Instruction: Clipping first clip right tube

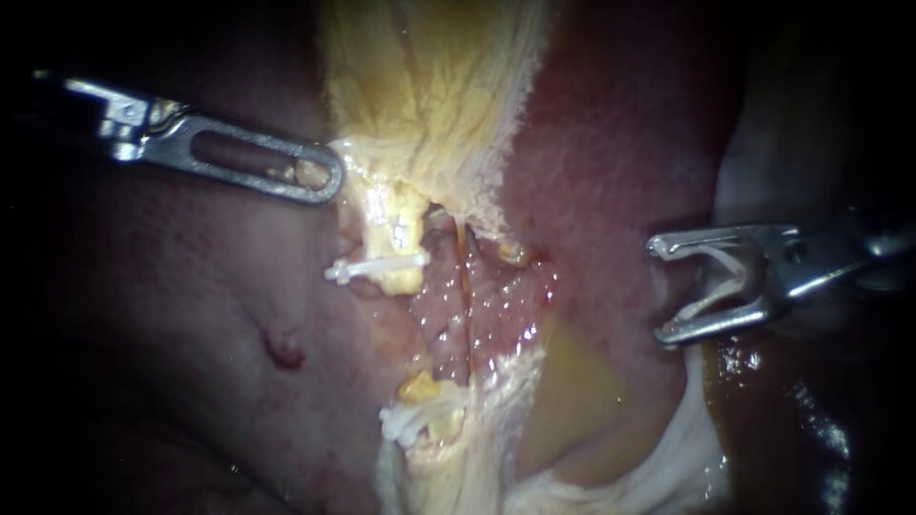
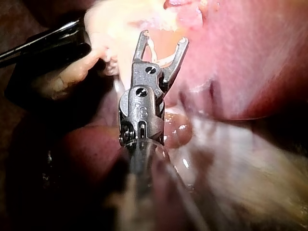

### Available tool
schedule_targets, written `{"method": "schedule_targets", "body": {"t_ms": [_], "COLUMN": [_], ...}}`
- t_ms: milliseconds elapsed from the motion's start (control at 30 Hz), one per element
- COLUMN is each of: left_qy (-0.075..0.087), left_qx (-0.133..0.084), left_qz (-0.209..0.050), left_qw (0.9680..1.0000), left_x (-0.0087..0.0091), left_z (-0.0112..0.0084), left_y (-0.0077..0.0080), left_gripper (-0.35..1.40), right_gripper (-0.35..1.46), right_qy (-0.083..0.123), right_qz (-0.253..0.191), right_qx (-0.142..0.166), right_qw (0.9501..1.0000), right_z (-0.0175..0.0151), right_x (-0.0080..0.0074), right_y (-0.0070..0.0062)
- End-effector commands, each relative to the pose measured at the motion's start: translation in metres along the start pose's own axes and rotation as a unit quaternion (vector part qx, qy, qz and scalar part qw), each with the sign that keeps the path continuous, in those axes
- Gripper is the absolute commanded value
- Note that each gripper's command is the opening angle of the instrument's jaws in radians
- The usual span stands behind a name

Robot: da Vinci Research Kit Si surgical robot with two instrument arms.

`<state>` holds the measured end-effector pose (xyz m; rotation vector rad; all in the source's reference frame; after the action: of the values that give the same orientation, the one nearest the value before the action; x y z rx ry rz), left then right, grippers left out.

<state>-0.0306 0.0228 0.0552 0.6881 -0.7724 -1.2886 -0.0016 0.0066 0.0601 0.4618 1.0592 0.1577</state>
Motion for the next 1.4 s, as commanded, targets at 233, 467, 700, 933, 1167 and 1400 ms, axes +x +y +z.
{"method": "schedule_targets", "body": {"t_ms": [233, 467, 700, 933, 1167, 1400], "left_qy": [0.0, 0.0, 0.0, 0.0, 0.0, 0.0], "left_qx": [0.0, 0.0, 0.0, 0.0, 0.0, -0.001], "left_qz": [0.0, 0.0, 0.0, 0.0, 0.0, 0.0], "left_qw": [1.0, 1.0, 1.0, 1.0, 1.0, 1.0], "left_x": [0.0, 0.0, 0.0001, 0.0001, 0.0001, 0.0001], "left_z": [0.0, 0.0, 0.0, 0.0, 0.0, 0.0], "left_y": [0.0, 0.0, 0.0, 0.0, 0.0, 0.0], "left_gripper": [-0.35, -0.35, -0.35, -0.35, -0.35, -0.35], "right_gripper": [0.5, 0.5, 0.5, 0.5, 0.5, 0.5], "right_qy": [0.006, 0.021, 0.023, 0.026, 0.033, 0.041], "right_qz": [-0.002, 0.017, 0.037, 0.057, 0.075, 0.085], "right_qx": [0.002, 0.003, 0.013, 0.024, 0.031, 0.04], "right_qw": [1.0, 0.9996, 0.999, 0.9978, 0.9962, 0.9947], "right_z": [0.0034, 0.0071, 0.0108, 0.0143, 0.0166, 0.018], "right_x": [0.0, -0.0004, -0.0014, -0.0028, -0.0041, -0.0046], "right_y": [-0.0002, 0.0, -0.0002, 0.0, 0.0007, 0.001]}}
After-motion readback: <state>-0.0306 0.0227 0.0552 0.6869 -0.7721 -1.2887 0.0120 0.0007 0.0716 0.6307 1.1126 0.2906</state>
